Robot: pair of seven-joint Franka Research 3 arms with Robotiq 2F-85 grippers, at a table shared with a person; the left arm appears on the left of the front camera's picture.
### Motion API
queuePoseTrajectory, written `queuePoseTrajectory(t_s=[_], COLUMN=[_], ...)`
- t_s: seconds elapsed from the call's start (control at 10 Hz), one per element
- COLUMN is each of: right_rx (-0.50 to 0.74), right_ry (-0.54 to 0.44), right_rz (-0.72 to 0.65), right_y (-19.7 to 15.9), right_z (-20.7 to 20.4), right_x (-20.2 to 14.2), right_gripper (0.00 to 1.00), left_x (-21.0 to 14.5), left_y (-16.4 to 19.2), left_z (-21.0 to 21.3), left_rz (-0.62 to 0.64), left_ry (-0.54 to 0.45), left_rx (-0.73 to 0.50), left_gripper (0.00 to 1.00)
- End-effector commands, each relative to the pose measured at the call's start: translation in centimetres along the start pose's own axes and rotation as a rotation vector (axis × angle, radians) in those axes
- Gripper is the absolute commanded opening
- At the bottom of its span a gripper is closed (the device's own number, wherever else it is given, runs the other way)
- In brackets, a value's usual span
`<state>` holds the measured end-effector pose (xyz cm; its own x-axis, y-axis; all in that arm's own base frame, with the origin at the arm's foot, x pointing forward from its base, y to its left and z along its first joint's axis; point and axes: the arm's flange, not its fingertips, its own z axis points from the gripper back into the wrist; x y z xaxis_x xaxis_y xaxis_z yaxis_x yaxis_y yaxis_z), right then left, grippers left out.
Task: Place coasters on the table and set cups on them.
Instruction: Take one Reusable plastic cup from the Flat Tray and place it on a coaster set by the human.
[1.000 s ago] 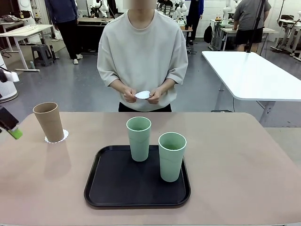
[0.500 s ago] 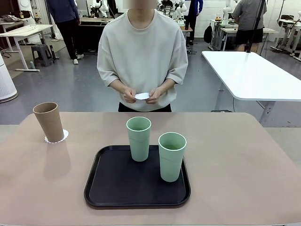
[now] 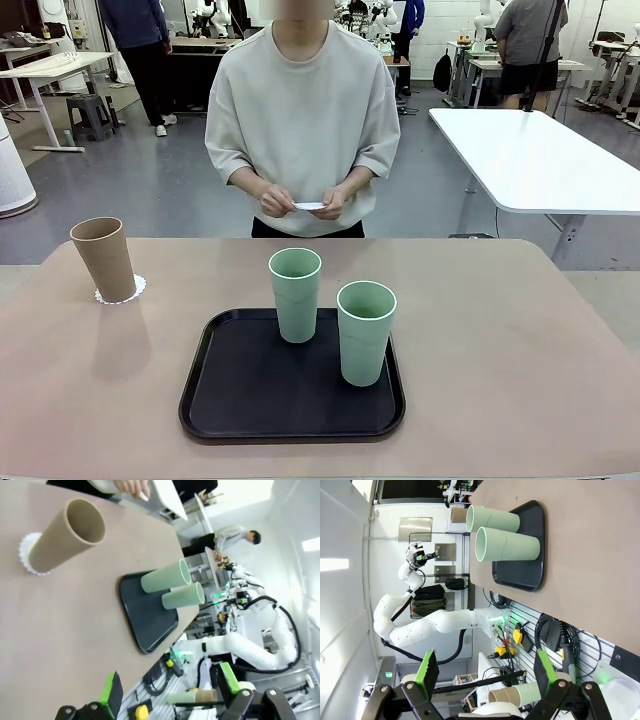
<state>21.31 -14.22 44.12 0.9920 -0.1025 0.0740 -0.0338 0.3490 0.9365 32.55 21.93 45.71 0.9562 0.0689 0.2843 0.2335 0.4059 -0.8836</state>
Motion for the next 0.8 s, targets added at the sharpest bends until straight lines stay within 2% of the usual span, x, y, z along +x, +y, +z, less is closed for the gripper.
queuePoseTrajectory(t_s=[0.0,0.2,0.3,0.4,0.7], right_rx=[0.012,0.012,0.012,0.012,0.012], right_ry=[0.001,0.001,0.001,0.001,0.001], right_rz=[0.004,0.004,0.004,0.004,0.004], right_y=[0.01,0.01,0.01,0.01,0.01], right_z=[0.03,0.03,0.03,0.03,0.03], right_x=[-0.03,-0.03,-0.03,-0.03,-0.03], right_gripper=[1.0,1.0,1.0,1.0,1.0], left_x=[0.16,-0.08,0.02,-0.73,-0.73], left_y=[0.22,0.41,-0.03,0.39,0.39], left_z=[1.73,2.72,2.11,2.34,2.34], left_rz=[-0.041,-0.059,-0.094,-0.03,-0.03], left_ry=[-0.01,-0.011,0.034,-0.008,-0.008], left_rx=[-0.038,-0.071,-0.083,-0.041,-0.041], left_gripper=[1.0,1.0,1.0,1.0,1.0])
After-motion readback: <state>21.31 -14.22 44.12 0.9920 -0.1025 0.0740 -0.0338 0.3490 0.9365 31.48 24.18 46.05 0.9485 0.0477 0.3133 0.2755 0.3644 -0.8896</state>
